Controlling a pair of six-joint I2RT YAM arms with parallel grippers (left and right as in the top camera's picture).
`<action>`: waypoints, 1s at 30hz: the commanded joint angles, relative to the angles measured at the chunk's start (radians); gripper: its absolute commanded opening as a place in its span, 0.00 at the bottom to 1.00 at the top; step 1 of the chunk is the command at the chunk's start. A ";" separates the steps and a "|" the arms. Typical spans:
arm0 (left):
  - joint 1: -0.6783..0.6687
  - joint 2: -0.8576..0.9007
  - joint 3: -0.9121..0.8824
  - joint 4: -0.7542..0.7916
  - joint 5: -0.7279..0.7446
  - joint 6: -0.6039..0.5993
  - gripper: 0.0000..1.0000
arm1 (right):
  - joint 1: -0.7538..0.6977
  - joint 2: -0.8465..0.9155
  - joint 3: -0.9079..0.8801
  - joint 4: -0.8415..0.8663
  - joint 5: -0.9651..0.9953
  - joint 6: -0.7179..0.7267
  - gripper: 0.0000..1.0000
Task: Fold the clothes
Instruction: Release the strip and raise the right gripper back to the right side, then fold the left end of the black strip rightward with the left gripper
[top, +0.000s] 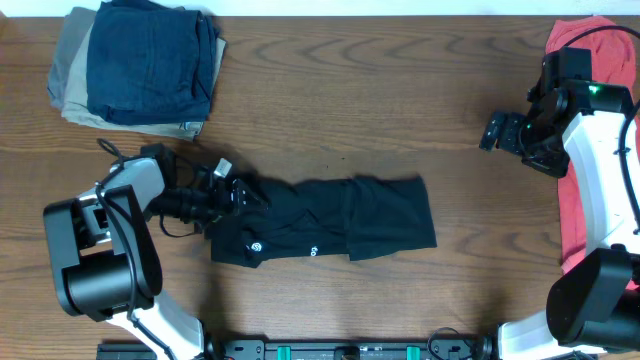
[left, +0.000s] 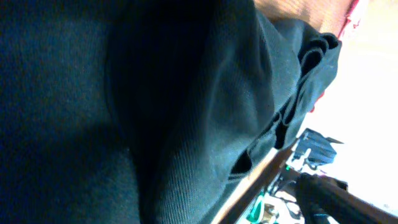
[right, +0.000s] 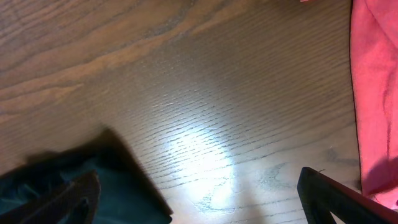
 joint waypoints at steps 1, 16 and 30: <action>-0.023 0.046 -0.036 0.053 -0.143 -0.031 0.85 | -0.003 -0.005 0.003 -0.003 0.007 -0.008 0.99; -0.027 0.024 0.006 0.036 -0.252 -0.191 0.06 | -0.003 -0.005 0.003 -0.003 0.007 -0.009 0.99; -0.050 -0.235 0.338 -0.371 -0.510 -0.304 0.06 | -0.003 -0.005 0.003 -0.003 0.007 -0.008 0.99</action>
